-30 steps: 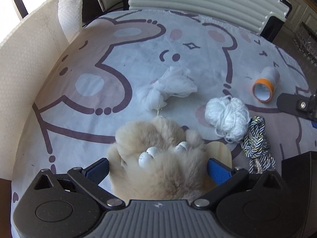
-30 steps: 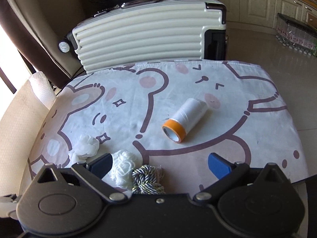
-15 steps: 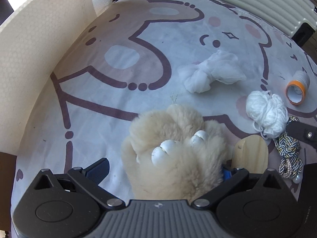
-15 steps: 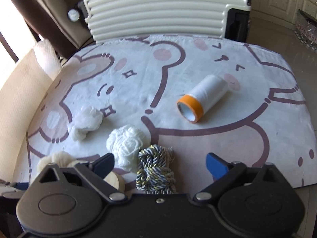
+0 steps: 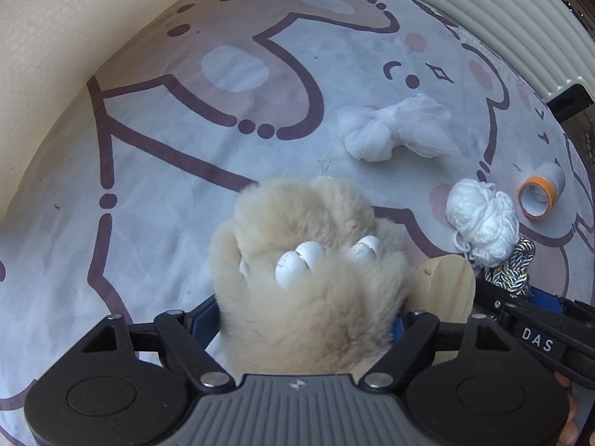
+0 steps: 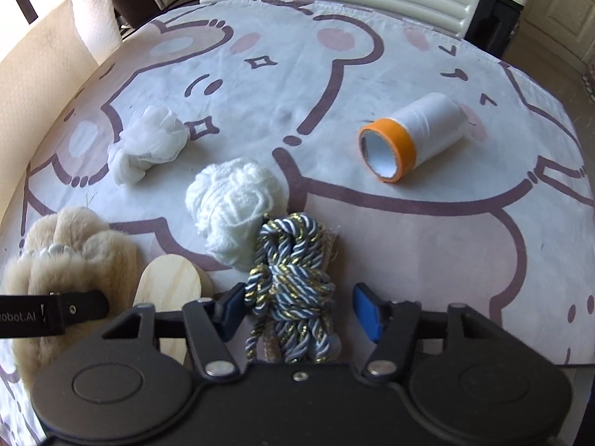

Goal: Organize objects
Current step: 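Grasp the blue-and-gold rope with the right tool while the left tool grasps the beige plush toy, then lift the rope with the right tool while the left tool lifts the plush toy, then carry the rope with the right tool while the left tool carries the plush toward the black box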

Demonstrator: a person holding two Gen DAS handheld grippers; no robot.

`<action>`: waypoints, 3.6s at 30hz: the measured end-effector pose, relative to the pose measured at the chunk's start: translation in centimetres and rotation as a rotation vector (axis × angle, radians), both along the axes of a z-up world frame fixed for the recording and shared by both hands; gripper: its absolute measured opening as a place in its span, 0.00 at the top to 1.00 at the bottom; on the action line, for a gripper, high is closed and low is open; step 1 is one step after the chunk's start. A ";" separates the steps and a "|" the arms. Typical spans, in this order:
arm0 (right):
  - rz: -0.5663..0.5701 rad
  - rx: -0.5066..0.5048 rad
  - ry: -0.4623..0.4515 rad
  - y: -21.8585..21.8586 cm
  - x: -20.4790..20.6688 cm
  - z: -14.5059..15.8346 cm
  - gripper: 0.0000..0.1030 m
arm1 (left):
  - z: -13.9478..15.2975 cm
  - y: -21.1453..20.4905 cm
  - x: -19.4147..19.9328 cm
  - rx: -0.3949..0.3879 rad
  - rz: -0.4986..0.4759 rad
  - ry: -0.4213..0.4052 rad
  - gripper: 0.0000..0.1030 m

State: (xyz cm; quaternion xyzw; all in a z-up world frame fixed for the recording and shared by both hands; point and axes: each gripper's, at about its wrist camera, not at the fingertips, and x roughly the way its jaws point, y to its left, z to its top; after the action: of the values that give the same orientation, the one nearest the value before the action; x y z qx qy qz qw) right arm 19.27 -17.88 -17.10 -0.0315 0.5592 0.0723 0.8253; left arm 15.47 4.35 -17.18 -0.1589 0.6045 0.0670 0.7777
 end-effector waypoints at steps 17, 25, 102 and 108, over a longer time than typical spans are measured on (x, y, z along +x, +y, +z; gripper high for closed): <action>-0.028 0.084 -0.032 0.0 -1.6 3.1 0.53 | 3.6 -0.7 -2.0 -0.016 -0.084 -0.102 0.52; -0.047 0.114 -0.077 -0.3 -4.0 6.0 0.53 | 6.5 -1.2 -3.4 -0.009 -0.112 -0.170 0.53; -0.278 0.076 -0.386 -10.1 -20.0 17.0 0.53 | 17.0 -12.1 -12.4 0.122 -0.408 -0.463 0.52; -0.321 0.070 -0.391 -12.3 -21.0 17.1 0.53 | 17.2 -14.5 -12.7 0.111 -0.447 -0.473 0.52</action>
State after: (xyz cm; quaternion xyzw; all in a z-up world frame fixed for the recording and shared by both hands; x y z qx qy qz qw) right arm -1.69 -30.21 -0.02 0.0728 0.3841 -0.0478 0.9192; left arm 2.78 -10.11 -0.02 0.0090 0.4226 -0.1111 0.8994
